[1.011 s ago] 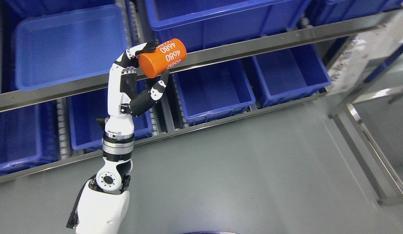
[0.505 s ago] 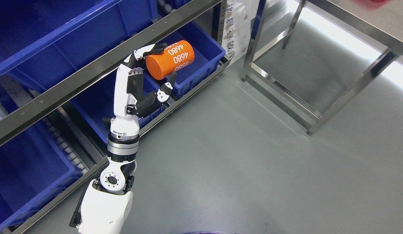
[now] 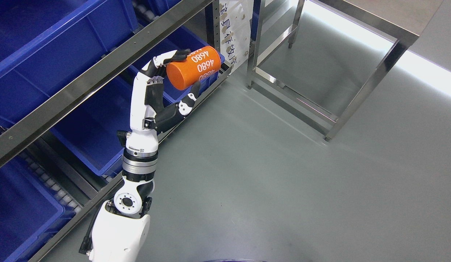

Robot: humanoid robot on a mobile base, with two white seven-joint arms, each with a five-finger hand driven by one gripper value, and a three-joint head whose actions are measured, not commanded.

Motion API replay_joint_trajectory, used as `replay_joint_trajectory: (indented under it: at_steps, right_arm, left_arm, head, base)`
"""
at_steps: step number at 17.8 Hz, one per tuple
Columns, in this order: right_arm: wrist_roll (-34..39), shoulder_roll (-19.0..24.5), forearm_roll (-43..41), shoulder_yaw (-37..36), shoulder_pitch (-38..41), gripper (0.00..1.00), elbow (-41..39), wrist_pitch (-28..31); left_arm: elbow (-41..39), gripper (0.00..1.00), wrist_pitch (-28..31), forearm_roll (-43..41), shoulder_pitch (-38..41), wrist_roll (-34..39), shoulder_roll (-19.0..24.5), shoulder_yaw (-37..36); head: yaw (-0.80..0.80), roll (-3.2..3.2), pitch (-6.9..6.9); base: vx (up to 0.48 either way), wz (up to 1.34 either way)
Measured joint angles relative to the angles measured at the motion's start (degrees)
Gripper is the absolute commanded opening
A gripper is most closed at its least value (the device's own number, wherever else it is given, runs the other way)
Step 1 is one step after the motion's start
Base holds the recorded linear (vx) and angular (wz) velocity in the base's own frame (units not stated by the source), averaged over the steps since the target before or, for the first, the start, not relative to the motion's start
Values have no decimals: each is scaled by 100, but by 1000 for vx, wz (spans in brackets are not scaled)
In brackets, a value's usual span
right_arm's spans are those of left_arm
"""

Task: Grab orange capacitor from left shelf to right desk
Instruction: 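Carry the held container while turning toward the steel table's red tray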

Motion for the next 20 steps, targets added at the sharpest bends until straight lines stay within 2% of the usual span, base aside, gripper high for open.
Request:
replay_joint_trajectory:
  at_steps: [10, 20]
  right_arm:
    - [0, 0, 0, 0, -1, 100, 0, 0]
    - [0, 0, 0, 0, 0, 100, 0, 0]
  left_arm:
    - [0, 11, 3, 0, -37, 0, 0, -204]
    - [0, 11, 37, 0, -78, -13, 0, -345]
  head:
    - [0, 0, 0]
    - [0, 0, 0]
  base:
    - [53, 22]
    - [108, -200]
